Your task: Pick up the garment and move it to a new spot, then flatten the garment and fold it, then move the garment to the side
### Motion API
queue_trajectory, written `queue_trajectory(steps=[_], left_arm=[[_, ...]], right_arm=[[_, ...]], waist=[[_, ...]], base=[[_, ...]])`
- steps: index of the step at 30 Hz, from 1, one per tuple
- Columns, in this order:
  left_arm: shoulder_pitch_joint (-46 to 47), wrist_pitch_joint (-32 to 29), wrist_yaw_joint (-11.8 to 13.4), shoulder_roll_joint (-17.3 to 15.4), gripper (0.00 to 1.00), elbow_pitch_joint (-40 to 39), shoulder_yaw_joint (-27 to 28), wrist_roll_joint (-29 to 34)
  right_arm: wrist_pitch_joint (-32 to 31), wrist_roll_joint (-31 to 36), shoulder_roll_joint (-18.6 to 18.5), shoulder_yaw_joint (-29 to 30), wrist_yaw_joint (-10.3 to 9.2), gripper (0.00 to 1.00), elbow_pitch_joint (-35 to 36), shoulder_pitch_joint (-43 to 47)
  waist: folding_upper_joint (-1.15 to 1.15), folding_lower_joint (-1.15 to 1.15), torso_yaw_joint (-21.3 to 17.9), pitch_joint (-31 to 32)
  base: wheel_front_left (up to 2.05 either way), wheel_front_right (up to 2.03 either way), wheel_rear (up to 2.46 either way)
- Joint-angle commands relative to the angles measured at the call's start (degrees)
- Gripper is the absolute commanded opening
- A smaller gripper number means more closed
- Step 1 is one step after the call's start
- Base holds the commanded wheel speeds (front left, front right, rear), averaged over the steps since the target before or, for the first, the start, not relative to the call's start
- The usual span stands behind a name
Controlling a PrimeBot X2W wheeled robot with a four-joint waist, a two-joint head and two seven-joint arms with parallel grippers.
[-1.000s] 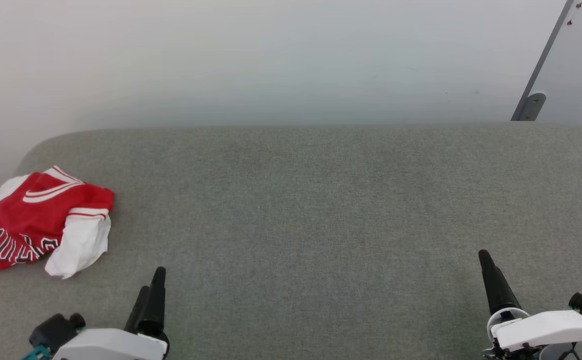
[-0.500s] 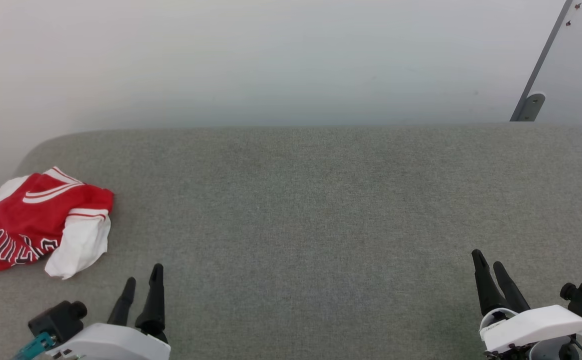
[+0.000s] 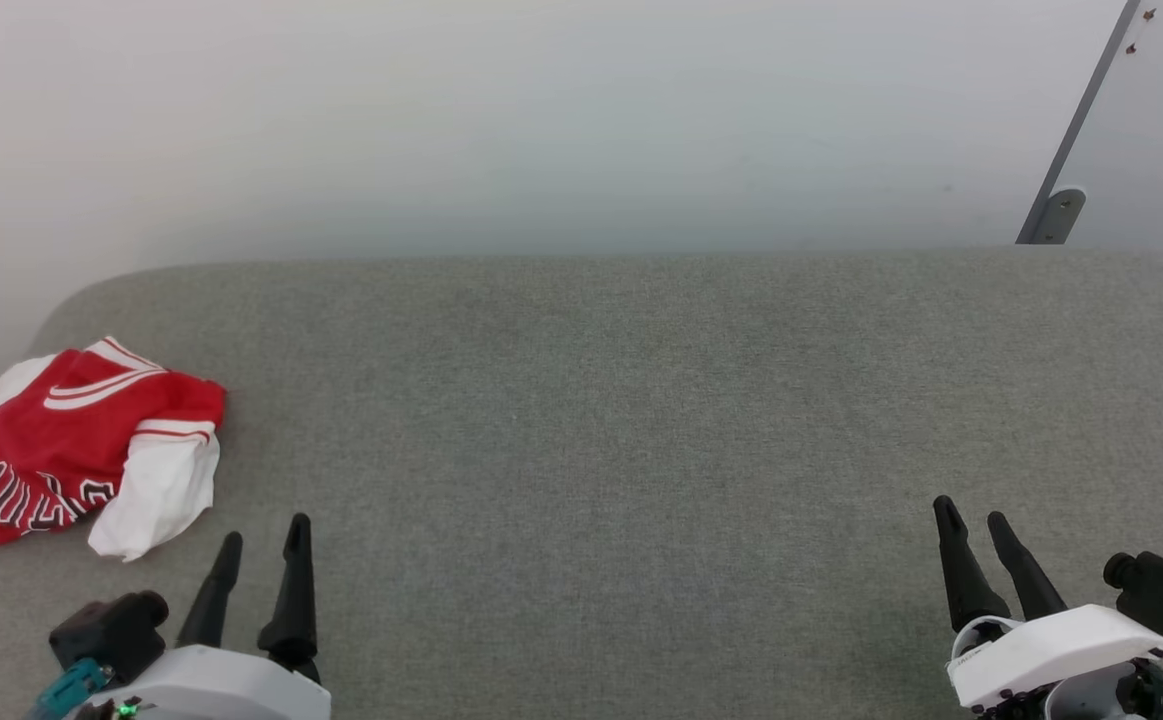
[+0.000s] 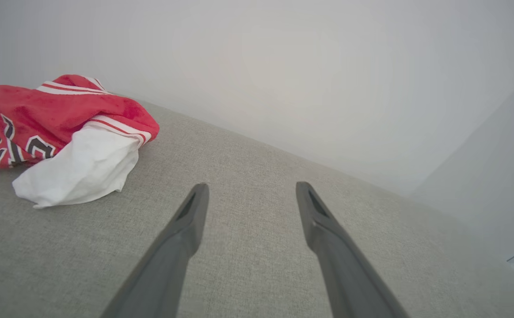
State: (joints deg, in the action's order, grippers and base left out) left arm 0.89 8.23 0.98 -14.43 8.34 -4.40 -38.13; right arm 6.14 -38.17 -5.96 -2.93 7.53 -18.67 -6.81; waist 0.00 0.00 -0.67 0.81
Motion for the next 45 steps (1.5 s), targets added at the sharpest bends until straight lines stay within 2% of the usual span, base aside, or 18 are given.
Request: queue_trajectory(steps=[1, 19, 45], left_arm=[[0.0, 0.6, -0.3, -0.5, 1.00, -0.8, 0.3, 1.8], [-1.2, 3.1, -1.5, -1.1, 1.00, -2.3, 0.9, 13.1], [-2.7, 6.1, -2.3, -1.5, 1.00, -4.1, 1.4, 25.5]], right_arm=[[0.6, 1.7, -0.1, 0.0, -0.04, 1.00, 0.6, -1.3], [1.8, 11.3, -0.4, -0.3, -0.06, 1.00, 1.7, -1.4], [3.5, 22.8, -0.6, -1.1, -0.07, 1.00, 3.2, -0.8]], waist=[[0.00, 0.00, 0.0, 0.0], [0.00, 0.00, -0.1, 0.4], [0.00, 0.00, -0.4, 1.0]], base=[[0.00, 0.00, 0.00], [0.00, 0.00, 0.00], [0.00, 0.00, 0.00]])
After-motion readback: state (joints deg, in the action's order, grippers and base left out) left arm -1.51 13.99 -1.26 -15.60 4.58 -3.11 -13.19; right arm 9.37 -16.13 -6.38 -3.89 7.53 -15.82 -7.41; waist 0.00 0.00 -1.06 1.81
